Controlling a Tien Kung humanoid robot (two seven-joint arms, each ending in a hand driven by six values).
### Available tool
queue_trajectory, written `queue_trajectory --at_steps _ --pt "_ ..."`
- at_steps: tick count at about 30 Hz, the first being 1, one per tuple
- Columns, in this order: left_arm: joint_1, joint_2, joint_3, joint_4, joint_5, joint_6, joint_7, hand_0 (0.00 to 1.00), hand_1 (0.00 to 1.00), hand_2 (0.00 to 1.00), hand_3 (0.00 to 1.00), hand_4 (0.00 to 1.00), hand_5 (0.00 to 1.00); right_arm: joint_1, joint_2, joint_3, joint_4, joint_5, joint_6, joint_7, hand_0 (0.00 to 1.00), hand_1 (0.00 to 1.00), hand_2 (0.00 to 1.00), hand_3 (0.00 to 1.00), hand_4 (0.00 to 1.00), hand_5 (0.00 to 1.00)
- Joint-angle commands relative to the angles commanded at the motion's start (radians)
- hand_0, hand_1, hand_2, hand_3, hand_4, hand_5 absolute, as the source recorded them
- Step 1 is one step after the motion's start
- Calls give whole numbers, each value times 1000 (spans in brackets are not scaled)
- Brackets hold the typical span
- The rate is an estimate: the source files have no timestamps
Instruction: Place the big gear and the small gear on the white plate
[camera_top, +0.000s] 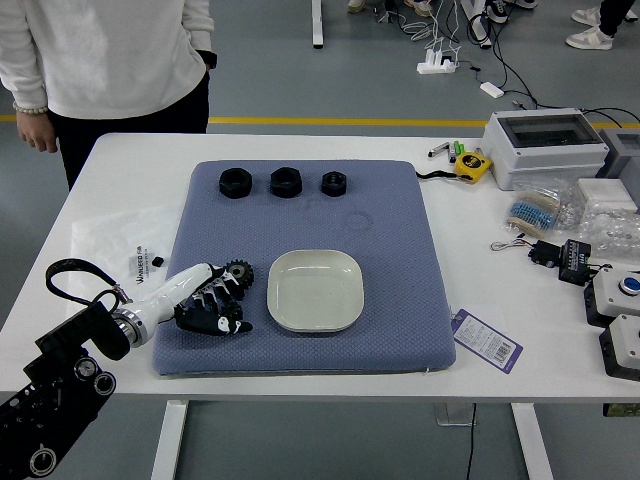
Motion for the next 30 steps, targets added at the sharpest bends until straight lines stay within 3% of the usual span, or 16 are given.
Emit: queue_trajectory --at_steps 1,6,7,12,13,22,30 --pt "0 -7 -2 4 -2 14 -2 326 337 440 542 998 338 1 0 0 0 -1 0 0 652 651 742 611 861 704" --pt "2 -23 -12 16 3 55 -6 326 337 440 542 998 338 2 0 2 0 -4 0 -1 652 651 742 611 861 704" --pt "3 -25 -13 19 4 61 -5 317 297 410 522 998 280 2 0 2 0 -4 0 -1 652 651 742 611 861 704" --pt "7 -27 -17 23 13 55 -4 317 297 410 522 998 280 2 0 1 0 -4 0 -1 652 651 742 611 861 704" --pt "8 -27 -18 23 15 52 -3 312 311 422 532 998 150 2 0 2 0 -4 0 -1 652 651 742 610 861 704" --pt "16 -24 -12 7 29 33 0 310 321 427 534 998 140 1 0 1 -1 -4 0 -1 652 651 742 611 862 705" --pt "16 -26 3 22 2 61 -13 301 309 417 528 974 136 -1 1 4 -1 -8 -1 -2 653 651 742 612 862 706"
